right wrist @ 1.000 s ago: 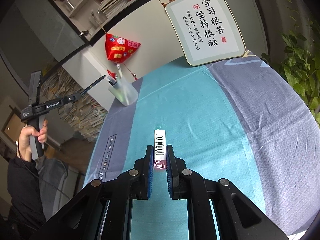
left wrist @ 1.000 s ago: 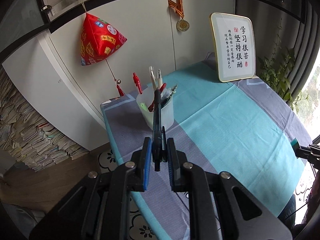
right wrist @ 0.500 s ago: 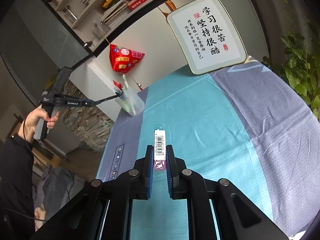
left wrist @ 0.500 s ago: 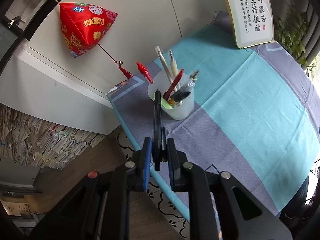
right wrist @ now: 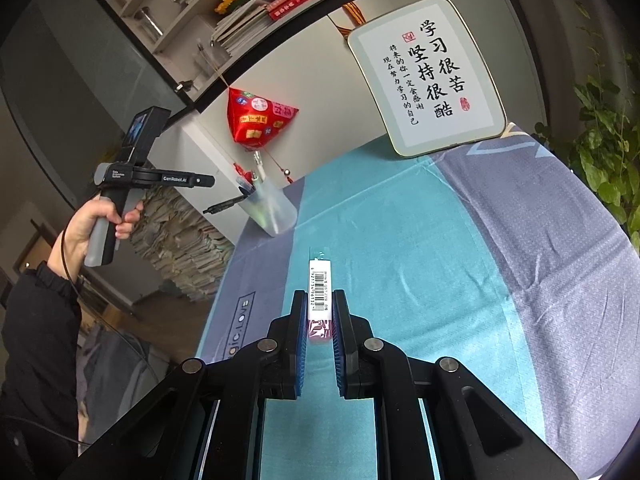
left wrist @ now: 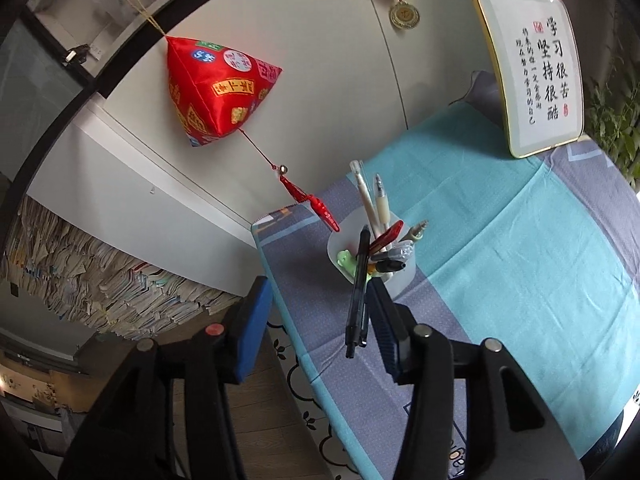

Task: Organize stationery
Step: 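Lower the pink eraser into the cup and open the right tool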

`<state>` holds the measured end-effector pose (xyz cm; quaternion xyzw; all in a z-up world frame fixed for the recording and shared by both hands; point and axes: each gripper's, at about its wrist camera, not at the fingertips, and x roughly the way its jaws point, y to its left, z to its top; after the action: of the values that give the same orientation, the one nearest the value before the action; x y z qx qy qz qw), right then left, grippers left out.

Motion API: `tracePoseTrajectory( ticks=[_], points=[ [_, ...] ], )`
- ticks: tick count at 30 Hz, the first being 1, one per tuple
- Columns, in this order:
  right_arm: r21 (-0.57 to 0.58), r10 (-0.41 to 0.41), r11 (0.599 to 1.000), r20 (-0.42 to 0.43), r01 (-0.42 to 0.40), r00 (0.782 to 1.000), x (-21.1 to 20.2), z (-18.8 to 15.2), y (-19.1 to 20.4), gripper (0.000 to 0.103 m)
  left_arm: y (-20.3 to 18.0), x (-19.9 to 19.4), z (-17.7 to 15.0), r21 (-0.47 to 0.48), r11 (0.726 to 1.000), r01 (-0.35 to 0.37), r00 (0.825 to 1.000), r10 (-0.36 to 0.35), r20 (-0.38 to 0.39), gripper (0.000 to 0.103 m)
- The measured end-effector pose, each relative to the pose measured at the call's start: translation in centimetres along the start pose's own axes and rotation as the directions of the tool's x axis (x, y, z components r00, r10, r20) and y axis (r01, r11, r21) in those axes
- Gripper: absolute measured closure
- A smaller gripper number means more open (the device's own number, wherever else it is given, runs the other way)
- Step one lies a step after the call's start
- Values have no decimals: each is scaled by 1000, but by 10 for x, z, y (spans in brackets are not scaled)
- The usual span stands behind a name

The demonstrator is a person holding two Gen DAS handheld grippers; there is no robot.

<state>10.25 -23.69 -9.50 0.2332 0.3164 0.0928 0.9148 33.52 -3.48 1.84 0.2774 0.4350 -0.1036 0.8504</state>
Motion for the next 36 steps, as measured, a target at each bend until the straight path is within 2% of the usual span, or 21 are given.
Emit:
tracePoseTrajectory(
  ticks=[1,3,5,10,12,16,19,24,30,36],
  points=[
    [-19,9,1000,-11,-10,1000,7,6,3,91,3,-7,-5,-30,1000,5,1000,-4,26,49],
    [-62,40,997,-33,-42,999,22,22,11,91,7,-23,-18,-78,996,29,995,-22,95,33],
    [-108,85,990,-70,-92,994,42,40,23,91,6,-38,-37,-116,993,23,987,-4,159,26],
    [-186,138,968,-177,-170,974,92,86,62,91,2,-62,-90,-163,984,66,964,-21,264,23],
    [-215,137,961,-179,-175,974,108,107,80,91,0,-64,-112,-206,975,78,954,-13,299,16],
    [-199,159,958,-237,-208,959,153,144,108,91,-7,-56,-145,-285,953,100,948,-4,319,13],
    [-273,60,954,-239,-126,969,187,159,133,91,-13,-49,-160,-343,929,136,943,-15,334,13],
    [-274,-16,960,-285,-65,959,235,166,141,91,-18,-38,-173,-408,889,206,932,-52,358,12],
    [-266,-62,964,-314,-25,947,273,161,140,91,-15,-36,-185,-448,869,209,927,-30,374,11],
    [-214,-89,976,-310,21,947,279,167,137,90,-14,-32,-190,-455,866,208,927,-27,373,8]
  ],
)
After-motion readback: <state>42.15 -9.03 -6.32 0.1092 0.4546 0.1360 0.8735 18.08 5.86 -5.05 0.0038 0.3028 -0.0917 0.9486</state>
